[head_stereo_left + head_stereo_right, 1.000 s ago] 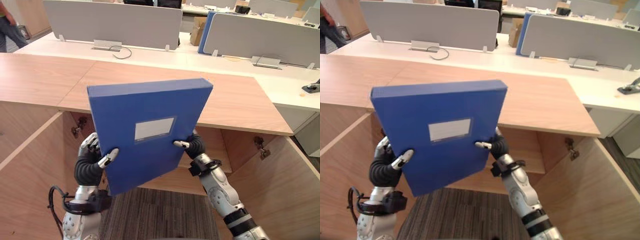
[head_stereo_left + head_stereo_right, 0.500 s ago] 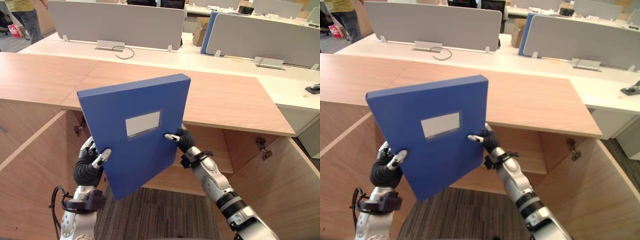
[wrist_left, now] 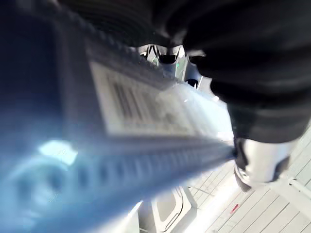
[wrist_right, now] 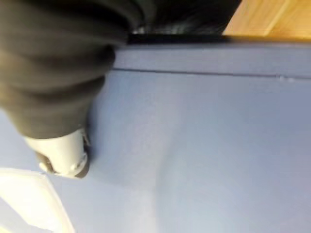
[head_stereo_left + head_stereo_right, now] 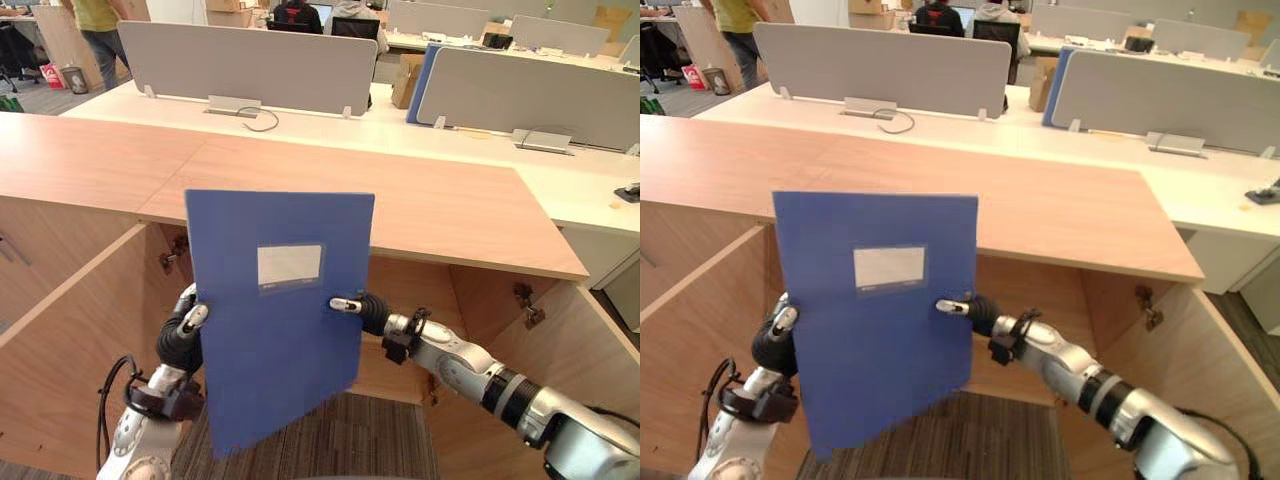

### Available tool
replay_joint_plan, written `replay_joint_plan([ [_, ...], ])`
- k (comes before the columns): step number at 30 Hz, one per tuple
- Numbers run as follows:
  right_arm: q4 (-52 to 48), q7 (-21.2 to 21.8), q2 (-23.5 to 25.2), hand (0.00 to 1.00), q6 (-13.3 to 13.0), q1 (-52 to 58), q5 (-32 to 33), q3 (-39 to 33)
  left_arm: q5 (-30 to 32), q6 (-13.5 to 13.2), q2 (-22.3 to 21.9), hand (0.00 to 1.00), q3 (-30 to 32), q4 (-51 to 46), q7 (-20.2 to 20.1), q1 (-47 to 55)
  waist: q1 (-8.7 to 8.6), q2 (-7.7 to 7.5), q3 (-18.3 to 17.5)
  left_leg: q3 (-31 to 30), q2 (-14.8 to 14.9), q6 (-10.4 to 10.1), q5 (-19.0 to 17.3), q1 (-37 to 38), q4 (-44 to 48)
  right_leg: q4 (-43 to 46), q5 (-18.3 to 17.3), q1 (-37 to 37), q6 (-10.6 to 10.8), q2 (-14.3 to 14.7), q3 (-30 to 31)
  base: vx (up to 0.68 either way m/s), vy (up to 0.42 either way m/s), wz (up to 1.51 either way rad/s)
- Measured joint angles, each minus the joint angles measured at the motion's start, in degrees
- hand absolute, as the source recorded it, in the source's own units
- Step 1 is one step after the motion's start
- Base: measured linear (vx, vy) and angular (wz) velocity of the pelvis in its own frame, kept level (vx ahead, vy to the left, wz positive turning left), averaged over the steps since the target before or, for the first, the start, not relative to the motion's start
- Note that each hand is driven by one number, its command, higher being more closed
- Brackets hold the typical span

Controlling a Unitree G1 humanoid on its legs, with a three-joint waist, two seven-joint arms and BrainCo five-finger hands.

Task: Walk over to the cabinet, pick up the folder, carry it to the office cabinet, place the folder inside the office cabinet, then close the office cabinet door

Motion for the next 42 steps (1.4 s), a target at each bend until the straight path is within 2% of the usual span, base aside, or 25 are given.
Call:
replay_joint_plan([
  [1, 0.00, 0.44, -0.41, 1.00, 0.54, 0.00, 0.00, 0.22, 0.02, 0.05, 0.39, 0.00, -0.32, 0.42, -0.48, -0.16, 0.02, 0.00, 0.00, 0.00, 0.00, 0.00, 0.00, -0.02, 0.01, 0.00, 0.01, -0.01, -0.01, 0.01, 0.00, 0.00, 0.000, 0.00],
  [2, -0.03, 1.65, -1.16, 1.00, 1.41, -0.05, -0.02, 1.28, -0.02, 0.06, 1.30, 0.00, -1.08, 1.93, -2.75, -0.75, 0.08, -0.07, -0.24, -0.06, 0.08, -0.03, -0.03, -0.49, 0.19, -0.14, 0.10, -0.26, -0.06, 0.06, 0.00, 0.00, 0.000, 0.00],
  [3, -0.40, 3.90, -1.42, 1.00, 3.55, -0.29, -0.18, 4.12, -0.02, 0.31, 2.32, 0.00, -2.97, 3.39, -5.38, -2.86, 0.47, -0.41, -0.53, -0.08, 0.19, -0.12, -0.10, -1.29, 0.63, -0.70, 0.48, -0.62, -0.26, 0.28, -0.01, 0.00, 0.000, 0.00],
  [7, -0.47, 5.26, 1.45, 1.00, 6.63, 1.20, -0.32, 6.81, -0.02, 0.96, 1.98, 0.00, -4.68, 8.01, -8.09, -6.09, 0.62, -0.53, -0.61, -0.06, 0.55, -0.14, -0.10, -1.94, 0.86, -1.09, 0.71, -1.02, -0.46, 0.76, -0.01, 0.00, 0.000, 0.00],
  [10, -0.51, 5.27, 4.02, 1.00, 6.97, 2.59, -1.31, 4.66, 3.28, 3.73, -0.10, 0.00, -6.36, 15.44, -8.55, -7.08, 0.53, -0.53, -0.61, 0.02, 0.87, -0.18, -0.13, -1.92, 0.85, -1.21, 0.74, -0.99, -0.53, 1.13, 0.02, 0.00, 0.000, 0.00],
  [12, -0.67, 5.15, 6.58, 1.00, 7.01, 4.28, -3.28, 1.48, 5.65, 5.86, -2.51, 0.00, -7.73, 20.99, -8.52, -6.98, 0.44, -0.53, -0.60, 0.14, 0.96, -0.21, -0.15, -1.94, 0.85, -1.42, 0.84, -0.98, -0.68, 1.28, 0.11, 0.00, -0.002, -0.02],
  [14, -1.46, 5.00, 8.88, 1.00, 6.99, 7.74, -4.91, -4.77, 6.26, 7.55, -6.04, 0.00, -6.98, 27.39, -8.12, -5.62, 0.33, -0.52, -0.56, 0.31, 1.04, -0.22, -0.21, -1.90, 0.84, -1.47, 0.87, -0.98, -0.71, 1.38, 0.24, 0.00, 0.010, -0.03],
  [18, -2.44, 1.82, 11.28, 1.00, 6.04, 14.17, -7.12, -20.41, 8.38, 8.68, -10.39, 0.00, -1.10, 37.02, -5.51, -1.65, -0.03, -0.27, -0.23, 0.86, 1.07, -0.34, -0.37, -1.78, 0.83, -1.50, 0.87, -1.09, -0.69, 1.73, 0.59, 0.01, 0.009, -0.06],
  [20, -2.49, -0.54, 11.44, 1.00, 4.31, 16.14, -7.98, -28.12, 10.79, 9.55, -11.70, 0.00, 1.70, 43.73, -4.41, 0.33, -0.54, 0.12, 0.06, 1.46, 1.13, -0.45, -0.55, -1.74, 0.83, -1.56, 0.88, -1.34, -0.68, 1.73, 1.29, 0.01, 0.029, -0.16],
  [24, -3.76, -2.70, 12.62, 1.00, 2.82, 18.55, -11.41, -34.31, 16.73, 11.06, -14.85, 0.00, 5.80, 56.00, -2.34, 0.83, -1.49, 0.32, 0.20, 2.03, 1.48, -0.71, -0.88, -1.75, 0.77, -2.50, 1.15, -1.37, -0.79, 2.14, 1.90, 0.02, 0.014, -0.11],
  [28, -6.33, -3.86, 14.41, 1.00, 2.73, 19.07, -13.60, -35.78, 21.31, 12.04, -18.28, 0.00, 11.38, 64.47, -0.02, 0.66, -2.36, 0.39, 0.23, 2.18, 2.04, -1.08, -1.15, -1.71, 0.70, -3.22, 1.30, -1.34, -0.98, 2.88, 2.01, 0.04, -0.018, -0.04],
  [31, -10.12, -5.89, 15.51, 1.00, 2.33, 19.13, -18.97, -40.40, 23.80, 12.23, -19.95, 0.00, 14.88, 67.60, 1.67, 0.69, -2.54, 0.68, 0.34, 2.19, 2.17, -1.19, -1.22, -1.68, 0.71, -3.56, 1.36, -1.28, -1.06, 3.06, 2.03, 0.02, -0.003, 0.00],
  [35, -17.89, -10.09, 17.14, 1.00, -0.11, 19.11, -35.44, -45.85, 27.36, 12.23, -21.96, 0.00, 21.18, 71.29, 3.62, 0.84, -2.64, 1.03, 0.51, 2.81, 2.20, -1.21, -1.44, -1.15, 0.70, -3.99, 1.62, -0.94, -1.06, 3.21, 2.82, 0.01, 0.022, -0.10],
  [37, -20.96, -11.37, 18.22, 1.00, -0.40, 18.98, -40.96, -45.81, 28.09, 12.21, -22.82, 0.00, 23.44, 73.18, 4.35, 0.78, -2.63, 1.30, 0.66, 3.43, 2.31, -1.16, -1.76, -0.67, 0.73, -3.99, 1.66, -0.42, -1.08, 3.35, 3.50, -0.02, 0.029, -0.18],
  [38, -23.21, -12.80, 19.17, 1.00, -0.85, 18.97, -46.71, -45.44, 28.33, 12.20, -23.25, 0.00, 24.65, 73.93, 4.49, 0.68, -2.73, 1.32, 0.64, 3.68, 2.37, -0.98, -1.89, -0.60, 0.75, -4.01, 1.72, -0.47, -1.16, 3.45, 3.77, -0.03, 0.014, -0.10],
  [39, -24.44, -13.34, 19.66, 1.00, -1.29, 18.88, -49.72, -45.17, 28.43, 12.20, -23.48, 0.00, 25.22, 74.11, 4.63, 0.68, -2.72, 1.32, 0.65, 3.87, 2.42, -0.99, -1.92, -0.60, 0.75, -4.01, 1.77, -0.57, -1.23, 3.51, 4.00, -0.03, 0.016, -0.15],
  [40, -26.21, -13.80, 19.83, 1.00, -2.42, 18.38, -54.89, -44.02, 29.14, 12.15, -23.92, 0.00, 26.30, 74.88, 4.98, 0.60, -2.69, 1.31, 0.64, 4.27, 2.48, -1.00, -1.93, -0.61, 0.75, -4.01, 1.86, -0.77, -1.36, 3.59, 4.33, -0.03, 0.013, -0.19],
  [42, -27.79, -13.70, 19.43, 1.00, -3.77, 16.26, -59.78, -39.96, 30.24, 12.12, -24.15, 0.00, 27.29, 76.70, 5.57, 0.48, -2.72, 1.31, 0.65, 4.93, 2.65, -1.02, -1.95, -0.63, 0.74, -4.02, 2.03, -1.08, -1.59, 3.80, 4.82, -0.03, 0.004, -0.16],
])
